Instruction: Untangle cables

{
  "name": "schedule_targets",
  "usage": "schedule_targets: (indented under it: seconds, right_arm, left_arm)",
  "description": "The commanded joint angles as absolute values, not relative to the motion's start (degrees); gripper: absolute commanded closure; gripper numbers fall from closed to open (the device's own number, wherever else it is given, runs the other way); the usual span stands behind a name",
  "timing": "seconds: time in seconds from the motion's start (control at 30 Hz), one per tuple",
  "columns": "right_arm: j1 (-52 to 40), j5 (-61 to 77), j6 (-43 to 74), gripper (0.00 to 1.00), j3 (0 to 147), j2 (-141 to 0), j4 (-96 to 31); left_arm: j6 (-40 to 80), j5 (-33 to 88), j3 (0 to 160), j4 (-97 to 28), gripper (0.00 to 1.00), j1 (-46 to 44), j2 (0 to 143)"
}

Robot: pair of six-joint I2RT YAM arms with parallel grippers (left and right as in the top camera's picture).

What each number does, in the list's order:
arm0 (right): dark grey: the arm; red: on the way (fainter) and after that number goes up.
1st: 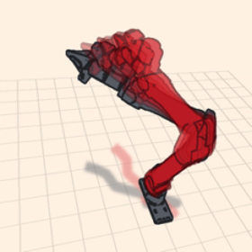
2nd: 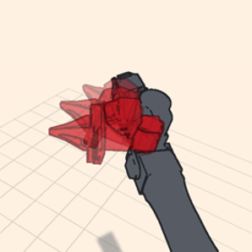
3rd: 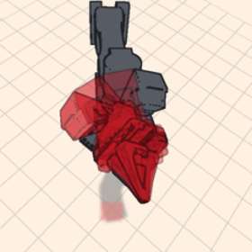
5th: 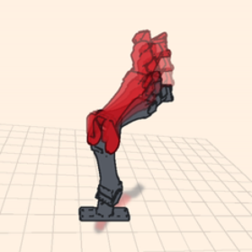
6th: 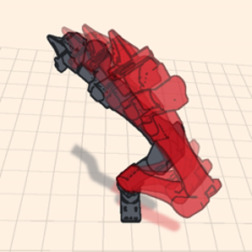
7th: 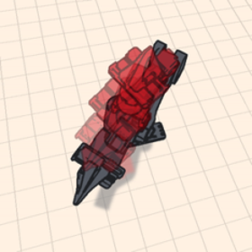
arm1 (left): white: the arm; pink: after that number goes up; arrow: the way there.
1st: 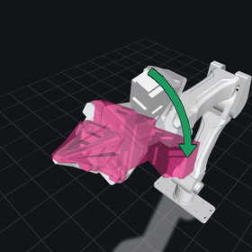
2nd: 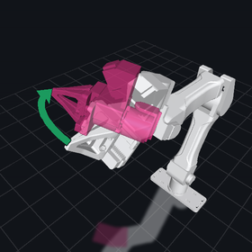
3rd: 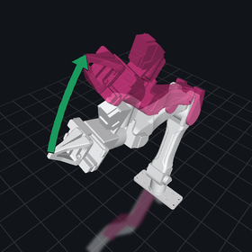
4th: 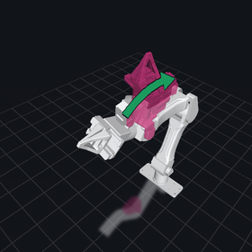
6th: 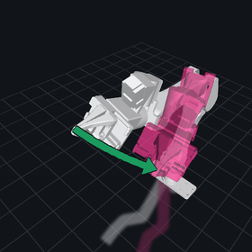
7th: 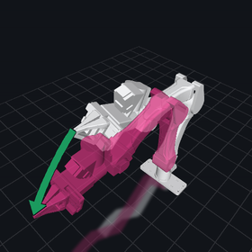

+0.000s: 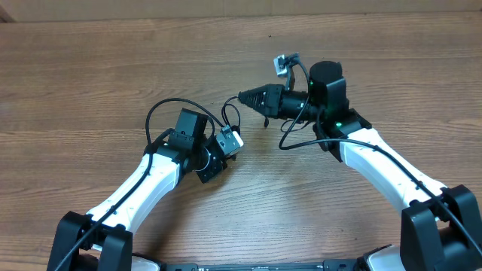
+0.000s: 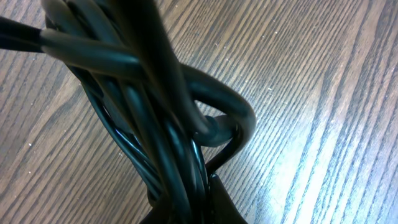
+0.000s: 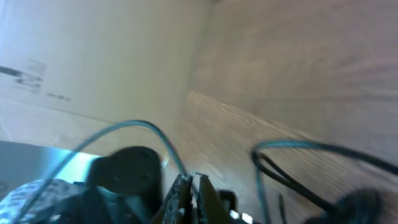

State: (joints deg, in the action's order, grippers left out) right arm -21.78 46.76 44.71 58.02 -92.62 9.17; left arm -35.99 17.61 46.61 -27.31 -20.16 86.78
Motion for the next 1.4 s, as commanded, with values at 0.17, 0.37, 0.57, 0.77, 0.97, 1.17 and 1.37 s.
schedule_targets:
  seconds: [0.17,0.37,0.57,0.77,0.97,1.17,1.37]
  right_arm:
    - [-19.5,32.5,32.9,0.66,58.8,-92.0,-6.8]
    - [-18.0,32.6,30.2,0.49,58.8,-92.0,-20.6]
    - [-20.3,32.6,26.5,0.50,58.7,-92.0,-31.0]
    - [-22.2,32.6,26.5,0.46,57.0,-92.0,-29.2]
    - [-25.2,32.6,23.3,0.30,54.7,-92.3,-21.0]
    - [-27.4,31.2,21.9,0.26,54.7,-94.6,-16.0]
    - [-28.4,21.1,23.0,0.30,54.7,-97.2,-17.9]
  left_arm:
    - [-14.2,31.1,46.7,-28.3,0.96,-20.2,86.9]
    - [10.2,31.6,46.7,-27.7,0.96,-20.2,86.9]
    - [28.0,31.6,46.7,-23.4,0.96,-20.2,86.9]
    - [36.9,34.9,46.7,-19.2,0.96,-20.2,86.9]
    - [34.5,36.6,46.7,-18.6,0.96,-20.2,86.9]
    - [28.7,41.6,46.7,-18.5,0.96,-20.2,86.9]
    - [21.8,50.5,46.7,-16.6,0.96,-20.1,86.8]
